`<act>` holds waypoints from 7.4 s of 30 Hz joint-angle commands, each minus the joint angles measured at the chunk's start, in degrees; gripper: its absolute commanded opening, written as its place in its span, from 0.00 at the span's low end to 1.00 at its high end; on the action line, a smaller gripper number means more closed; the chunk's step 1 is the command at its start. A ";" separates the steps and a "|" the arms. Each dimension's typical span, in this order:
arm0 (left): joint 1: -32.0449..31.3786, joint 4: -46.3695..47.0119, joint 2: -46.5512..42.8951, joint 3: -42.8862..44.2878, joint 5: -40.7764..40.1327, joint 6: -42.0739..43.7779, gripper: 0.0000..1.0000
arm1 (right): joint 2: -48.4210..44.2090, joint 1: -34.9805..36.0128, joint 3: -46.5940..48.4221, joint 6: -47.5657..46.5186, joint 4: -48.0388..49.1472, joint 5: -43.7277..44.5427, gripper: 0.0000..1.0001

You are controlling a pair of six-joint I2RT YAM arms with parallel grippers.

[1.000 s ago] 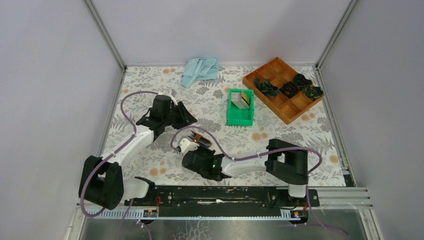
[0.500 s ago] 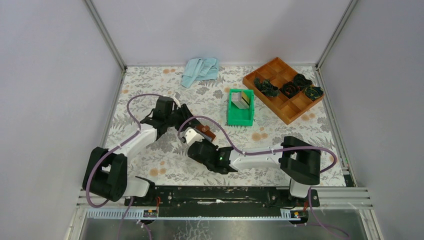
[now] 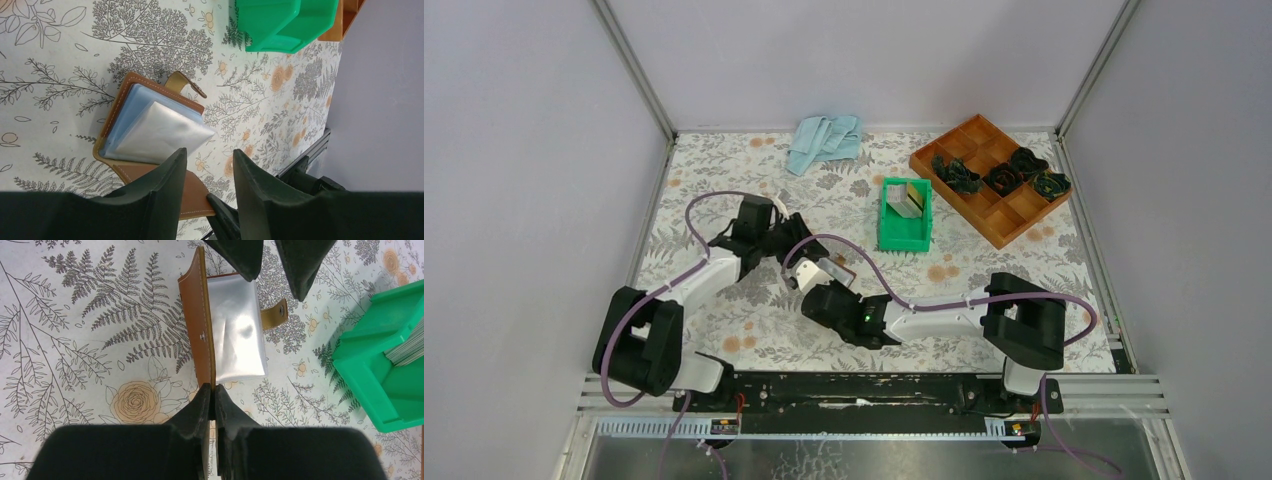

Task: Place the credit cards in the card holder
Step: Open the card holder at the center of the board.

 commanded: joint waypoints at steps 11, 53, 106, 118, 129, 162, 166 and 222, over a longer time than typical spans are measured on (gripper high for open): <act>0.36 0.57 6.39 3.71 -8.24 1.62 0.46 | -1.33 0.14 -2.12 0.70 3.24 0.11 0.03; -1.62 -1.70 6.60 4.08 2.32 4.62 0.40 | -0.44 0.25 -2.09 0.62 3.46 0.37 0.03; -13.55 -29.05 28.07 32.43 -21.37 19.12 0.33 | -1.59 0.25 -3.32 0.16 4.38 -0.40 0.03; -14.10 -31.96 24.63 30.89 -19.94 20.14 0.23 | -1.55 0.25 -3.30 -0.01 4.86 -0.08 0.04; -14.14 -33.12 22.80 27.31 -20.72 20.92 0.20 | -1.29 0.25 -3.14 -0.19 4.90 -0.14 0.04; -17.64 -31.18 15.94 17.94 -22.00 17.62 0.15 | -0.50 0.26 -3.33 0.61 4.77 0.17 0.10; -18.28 -30.23 15.71 16.34 -22.09 16.81 0.15 | -0.20 0.25 -3.21 1.04 4.62 0.19 0.14; -31.83 -16.13 24.52 4.01 -34.25 2.24 0.12 | -37.14 -2.04 -24.09 14.54 4.74 7.35 0.54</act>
